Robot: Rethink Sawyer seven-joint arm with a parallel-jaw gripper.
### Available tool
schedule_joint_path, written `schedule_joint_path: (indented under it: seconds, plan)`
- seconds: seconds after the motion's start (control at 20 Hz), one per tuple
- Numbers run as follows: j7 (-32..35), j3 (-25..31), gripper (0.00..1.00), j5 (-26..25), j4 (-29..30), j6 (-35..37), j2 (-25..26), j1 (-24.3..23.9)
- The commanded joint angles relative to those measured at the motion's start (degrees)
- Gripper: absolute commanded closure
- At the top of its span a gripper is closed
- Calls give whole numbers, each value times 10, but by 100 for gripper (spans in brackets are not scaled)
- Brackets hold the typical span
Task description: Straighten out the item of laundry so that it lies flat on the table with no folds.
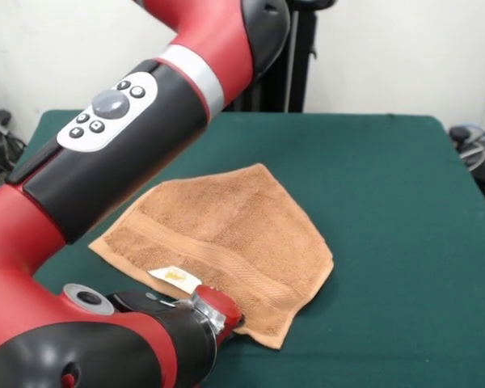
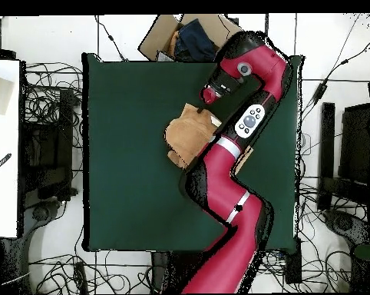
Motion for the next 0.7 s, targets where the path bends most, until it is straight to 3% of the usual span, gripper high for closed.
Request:
schedule_joint_path:
  seconds: [0.05, 0.7]
  plan:
    - [125, -137, 100, -15, -14, -35, -55, 29]
    - [221, -295, 100, 167, 53, 50, -122, 31]
